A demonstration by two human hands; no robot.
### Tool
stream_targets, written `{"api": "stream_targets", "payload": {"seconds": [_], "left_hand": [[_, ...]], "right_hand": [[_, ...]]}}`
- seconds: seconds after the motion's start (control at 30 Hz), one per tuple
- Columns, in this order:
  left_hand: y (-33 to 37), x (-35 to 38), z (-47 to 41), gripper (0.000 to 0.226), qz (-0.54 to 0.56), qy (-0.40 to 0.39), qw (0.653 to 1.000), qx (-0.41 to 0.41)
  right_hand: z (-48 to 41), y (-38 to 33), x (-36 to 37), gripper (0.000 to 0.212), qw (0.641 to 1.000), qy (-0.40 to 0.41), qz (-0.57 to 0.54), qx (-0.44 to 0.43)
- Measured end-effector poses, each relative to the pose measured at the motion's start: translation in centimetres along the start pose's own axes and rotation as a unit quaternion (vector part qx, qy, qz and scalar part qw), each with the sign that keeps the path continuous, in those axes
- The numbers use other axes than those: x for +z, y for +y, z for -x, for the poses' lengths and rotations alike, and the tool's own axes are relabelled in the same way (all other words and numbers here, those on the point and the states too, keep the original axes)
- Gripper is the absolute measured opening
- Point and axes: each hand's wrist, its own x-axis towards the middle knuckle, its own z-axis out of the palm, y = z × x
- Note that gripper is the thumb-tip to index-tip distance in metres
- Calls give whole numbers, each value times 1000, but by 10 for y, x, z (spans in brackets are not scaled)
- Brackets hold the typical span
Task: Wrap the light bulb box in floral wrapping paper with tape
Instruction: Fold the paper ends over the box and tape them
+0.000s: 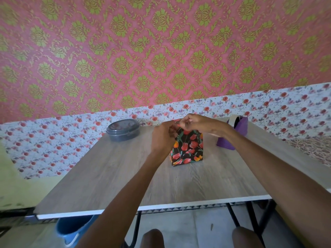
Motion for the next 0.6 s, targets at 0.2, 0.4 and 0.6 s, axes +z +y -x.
{"api": "stream_targets", "payload": {"seconds": [0.2, 0.4, 0.6], "left_hand": [[-9, 1, -8, 15, -7, -13, 1000, -14], [-17, -5, -15, 17, -25, -70, 997, -7], [-27, -11, -17, 10, -35, -70, 997, -9]], "right_hand": [[-4, 5, -2, 43, 986, 112, 117, -33], [-12, 17, 6, 7, 968, 202, 126, -78], [-6, 7, 11, 36, 972, 181, 114, -93]]}}
